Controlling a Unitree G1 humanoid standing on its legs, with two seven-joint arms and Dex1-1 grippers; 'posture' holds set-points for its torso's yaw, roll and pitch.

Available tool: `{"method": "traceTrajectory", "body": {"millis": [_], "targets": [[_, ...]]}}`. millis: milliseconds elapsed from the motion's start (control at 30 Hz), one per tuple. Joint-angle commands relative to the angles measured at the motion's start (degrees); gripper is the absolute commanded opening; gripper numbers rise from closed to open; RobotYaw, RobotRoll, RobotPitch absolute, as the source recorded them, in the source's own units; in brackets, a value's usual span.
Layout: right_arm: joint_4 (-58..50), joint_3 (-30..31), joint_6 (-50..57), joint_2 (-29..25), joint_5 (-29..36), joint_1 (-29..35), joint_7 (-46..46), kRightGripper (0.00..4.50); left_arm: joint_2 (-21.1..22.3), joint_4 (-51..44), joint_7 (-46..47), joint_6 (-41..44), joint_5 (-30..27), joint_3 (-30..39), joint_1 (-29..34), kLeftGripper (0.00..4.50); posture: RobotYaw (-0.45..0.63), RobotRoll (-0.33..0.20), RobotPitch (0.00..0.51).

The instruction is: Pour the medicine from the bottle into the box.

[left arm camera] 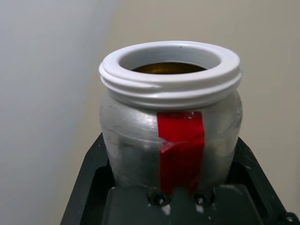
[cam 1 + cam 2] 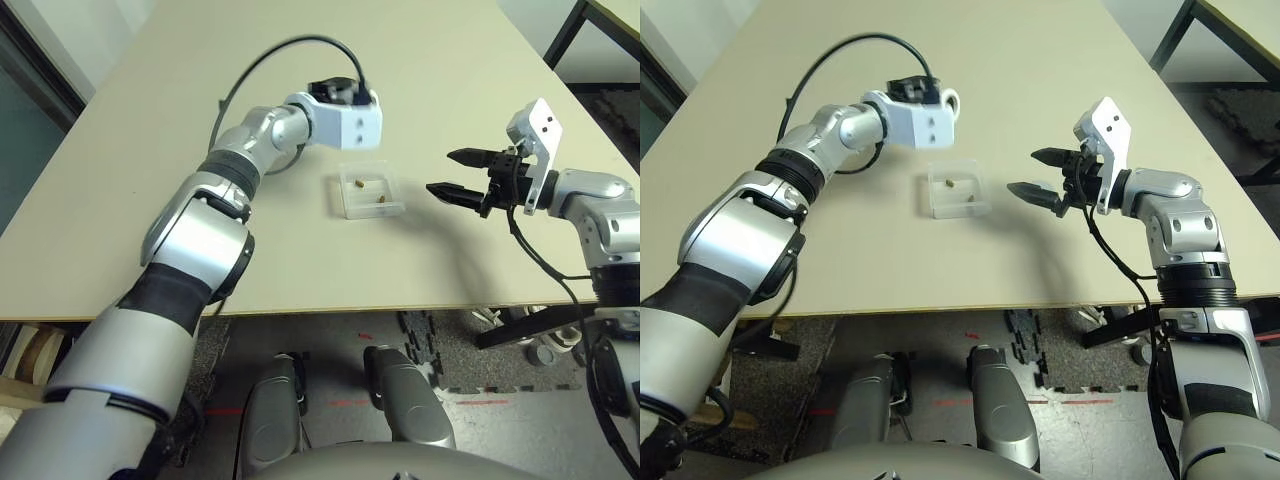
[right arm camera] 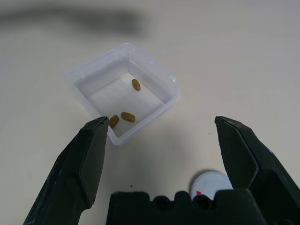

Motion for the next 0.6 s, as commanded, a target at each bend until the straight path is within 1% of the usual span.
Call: {"method": "traceTrajectory", "body": {"millis": [33, 167, 267, 367, 500, 600], "targets": [[0.46, 0.99, -1.1, 0.04, -0.04, -0.26, 1.07, 4.5, -0.61, -2.42, -5.21, 5.79, -8.1, 6.54, 2.47, 2.63, -0.26, 0.0, 0.128], [1.25, 1.58, -1.91, 0.15, -0.53, -0.86, 1.82, 4.5, -1.54, -5.14, -5.73, 11.05, -17.21, 15.09, 6.18, 2.63, -0.25, 0.0, 0.133], [1.69, 1.93, -2.33, 0.13, -0.73, -1.08, 2.08, 4.5, -2.03, -6.58, -5.17, 13.88, -20.18, 17.91, 7.74, 2.63, -0.24, 0.0, 0.138], [2.19, 2.33, -2.7, 0.11, -0.9, -1.38, 2.3, 4.5, -3.0, -7.66, -3.57, 14.38, -24.2, 21.69, 9.66, 2.63, -0.24, 0.0, 0.142], [2.73, 2.72, -2.96, 0.15, -0.91, -1.75, 2.39, 4.5, -4.42, -8.32, -1.89, 11.37, -27.08, 24.57, 13.12, 2.63, -0.24, 0.0, 0.147], [2.75, 2.87, -2.94, 0.1, -0.88, -1.84, 2.52, 4.5, -4.78, -7.53, -0.78, 10.17, -27.61, 25.38, 14.44, 2.63, -0.24, 0.0, 0.149]]}}
